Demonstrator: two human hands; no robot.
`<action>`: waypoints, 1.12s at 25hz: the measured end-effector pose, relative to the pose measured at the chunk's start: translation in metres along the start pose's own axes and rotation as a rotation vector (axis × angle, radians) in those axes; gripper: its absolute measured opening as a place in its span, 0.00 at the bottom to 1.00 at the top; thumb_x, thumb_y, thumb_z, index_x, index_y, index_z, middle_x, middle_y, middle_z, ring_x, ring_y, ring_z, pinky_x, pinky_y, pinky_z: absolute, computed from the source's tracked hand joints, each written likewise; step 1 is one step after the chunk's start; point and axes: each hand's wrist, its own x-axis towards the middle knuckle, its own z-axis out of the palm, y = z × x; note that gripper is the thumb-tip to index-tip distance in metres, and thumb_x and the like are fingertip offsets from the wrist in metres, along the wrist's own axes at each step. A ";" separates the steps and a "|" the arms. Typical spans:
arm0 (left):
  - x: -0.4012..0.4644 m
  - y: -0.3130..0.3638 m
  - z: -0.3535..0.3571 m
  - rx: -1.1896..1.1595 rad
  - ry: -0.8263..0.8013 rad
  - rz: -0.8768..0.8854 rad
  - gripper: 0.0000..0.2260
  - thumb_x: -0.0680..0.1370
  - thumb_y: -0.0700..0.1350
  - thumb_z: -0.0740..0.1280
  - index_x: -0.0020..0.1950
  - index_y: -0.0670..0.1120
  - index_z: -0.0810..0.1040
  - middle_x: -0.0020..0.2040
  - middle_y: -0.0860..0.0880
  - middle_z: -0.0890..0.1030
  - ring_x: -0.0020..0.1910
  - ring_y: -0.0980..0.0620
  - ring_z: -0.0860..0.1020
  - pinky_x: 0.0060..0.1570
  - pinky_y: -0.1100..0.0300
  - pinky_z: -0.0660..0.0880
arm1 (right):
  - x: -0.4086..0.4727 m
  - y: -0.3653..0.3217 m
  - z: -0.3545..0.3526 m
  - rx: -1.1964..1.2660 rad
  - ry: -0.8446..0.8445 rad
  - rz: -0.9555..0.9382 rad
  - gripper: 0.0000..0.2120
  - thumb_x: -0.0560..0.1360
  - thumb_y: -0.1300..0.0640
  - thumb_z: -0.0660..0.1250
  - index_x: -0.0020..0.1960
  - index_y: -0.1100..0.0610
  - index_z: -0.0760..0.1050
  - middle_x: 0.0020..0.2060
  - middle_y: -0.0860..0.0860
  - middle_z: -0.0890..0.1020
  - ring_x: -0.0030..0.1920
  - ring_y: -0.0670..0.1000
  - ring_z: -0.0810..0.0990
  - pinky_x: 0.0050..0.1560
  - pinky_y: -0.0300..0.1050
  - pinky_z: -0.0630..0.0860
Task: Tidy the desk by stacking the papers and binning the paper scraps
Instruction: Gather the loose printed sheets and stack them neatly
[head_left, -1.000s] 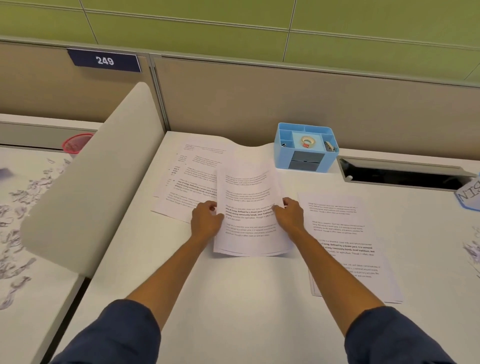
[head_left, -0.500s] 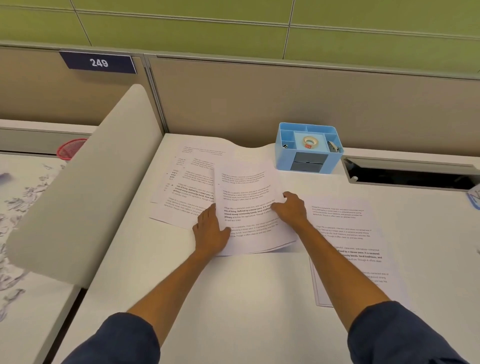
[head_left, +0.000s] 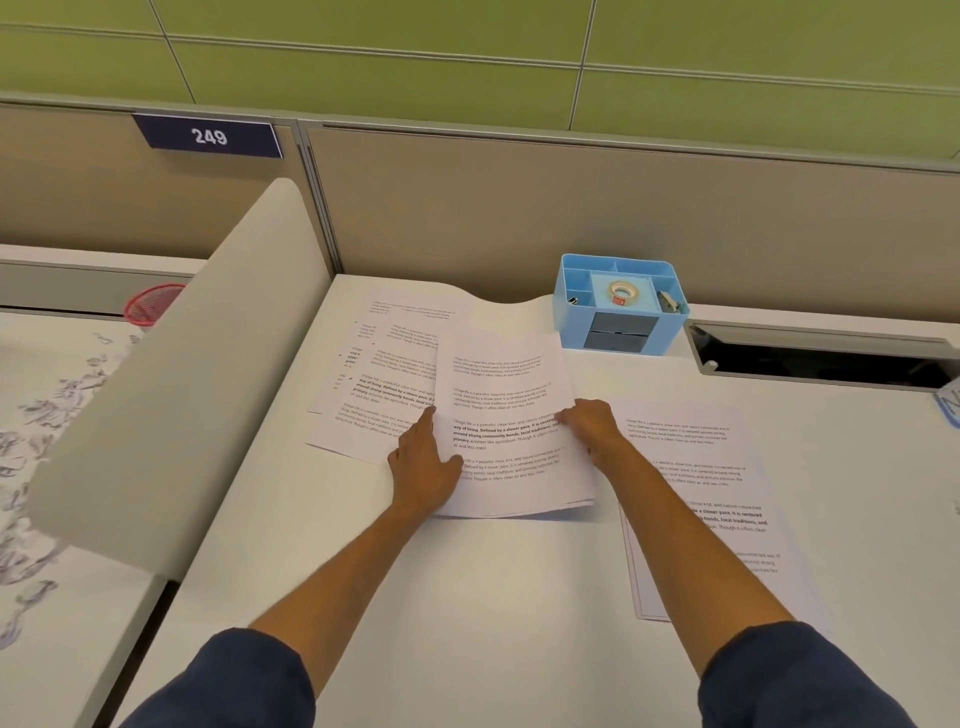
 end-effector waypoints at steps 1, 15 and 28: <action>0.003 -0.001 -0.004 -0.011 0.015 0.001 0.33 0.75 0.44 0.70 0.77 0.46 0.59 0.70 0.46 0.71 0.71 0.45 0.65 0.70 0.47 0.57 | -0.001 0.001 0.001 -0.088 0.010 -0.067 0.11 0.76 0.63 0.63 0.59 0.59 0.76 0.55 0.53 0.81 0.53 0.58 0.80 0.52 0.48 0.77; 0.105 -0.067 -0.085 0.516 -0.047 -0.145 0.29 0.79 0.51 0.62 0.76 0.40 0.58 0.78 0.42 0.58 0.77 0.44 0.53 0.73 0.38 0.50 | -0.013 -0.004 0.076 -0.253 0.051 -0.181 0.18 0.72 0.52 0.68 0.59 0.58 0.74 0.55 0.52 0.80 0.53 0.55 0.80 0.51 0.46 0.76; 0.073 -0.059 -0.067 0.523 0.214 0.100 0.20 0.79 0.50 0.59 0.62 0.37 0.76 0.58 0.38 0.79 0.60 0.38 0.74 0.58 0.44 0.66 | -0.025 -0.017 0.098 -0.352 0.045 -0.104 0.24 0.71 0.52 0.69 0.64 0.55 0.65 0.60 0.53 0.78 0.56 0.57 0.79 0.53 0.49 0.76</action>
